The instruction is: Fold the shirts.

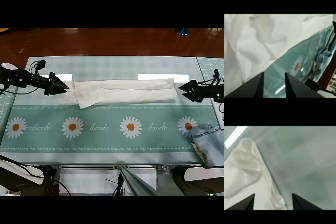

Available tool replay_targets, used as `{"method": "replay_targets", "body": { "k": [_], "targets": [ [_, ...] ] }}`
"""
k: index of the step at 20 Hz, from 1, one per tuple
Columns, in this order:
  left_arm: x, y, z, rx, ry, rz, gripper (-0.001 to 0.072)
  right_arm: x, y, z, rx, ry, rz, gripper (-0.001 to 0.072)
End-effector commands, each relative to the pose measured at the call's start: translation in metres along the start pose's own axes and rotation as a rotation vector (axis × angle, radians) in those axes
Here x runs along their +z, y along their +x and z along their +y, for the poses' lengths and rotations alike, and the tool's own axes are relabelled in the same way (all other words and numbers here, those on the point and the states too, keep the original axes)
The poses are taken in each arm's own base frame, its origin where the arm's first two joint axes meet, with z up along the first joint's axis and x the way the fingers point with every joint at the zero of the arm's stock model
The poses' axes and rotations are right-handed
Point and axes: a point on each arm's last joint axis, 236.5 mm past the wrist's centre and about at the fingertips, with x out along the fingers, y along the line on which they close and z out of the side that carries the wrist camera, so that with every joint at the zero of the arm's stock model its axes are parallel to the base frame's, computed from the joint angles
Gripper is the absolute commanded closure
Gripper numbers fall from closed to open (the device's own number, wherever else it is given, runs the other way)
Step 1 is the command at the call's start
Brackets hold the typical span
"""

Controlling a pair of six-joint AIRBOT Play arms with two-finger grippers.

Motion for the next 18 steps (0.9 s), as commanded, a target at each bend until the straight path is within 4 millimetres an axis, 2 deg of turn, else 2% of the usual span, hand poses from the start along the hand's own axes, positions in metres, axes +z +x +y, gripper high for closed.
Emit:
{"method": "replay_targets", "body": {
  "k": [1,6,7,8,9,10,11,12,13,15,18],
  "targets": [
    [-0.001,0.005,-0.004,-0.001,0.043,0.006,0.0376,-0.002,0.032,0.020,0.051,0.032,-0.012,0.0163],
    [-0.003,0.011,-0.009,-0.003,0.079,0.020,0.0376,-0.009,0.083,0.043,0.018,0.001,-0.062,0.0190],
    [-0.003,0.011,-0.009,-0.003,0.079,0.020,0.0376,-0.008,0.087,0.046,0.003,-0.023,-0.082,0.0326],
    [-0.003,0.011,-0.009,-0.004,0.079,0.020,0.0380,-0.005,0.086,0.051,0.001,-0.045,-0.100,0.0583],
    [-0.003,0.011,-0.009,-0.004,0.078,0.020,0.0393,-0.003,0.083,0.057,0.006,-0.074,-0.110,0.0676],
    [-0.003,0.011,-0.010,-0.004,0.078,0.020,0.0395,0.000,0.075,0.065,0.013,-0.128,-0.124,0.0676],
    [-0.003,0.010,-0.011,-0.004,0.082,0.019,0.0432,0.004,0.065,0.073,0.021,-0.165,-0.138,0.0676],
    [-0.003,0.008,-0.013,-0.003,0.087,0.014,0.0524,0.007,0.051,0.085,0.034,-0.205,-0.152,0.0676],
    [-0.003,0.005,-0.017,-0.001,0.097,0.006,0.0531,0.008,0.035,0.098,0.045,-0.259,-0.163,0.0676],
    [-0.004,-0.001,-0.031,0.006,0.132,-0.011,0.0668,0.005,0.002,0.123,0.056,-0.363,-0.177,0.0677],
    [-0.012,-0.005,-0.066,0.018,0.219,-0.031,0.0680,-0.011,-0.054,0.173,0.112,-0.491,-0.208,0.0677]
  ]
}}
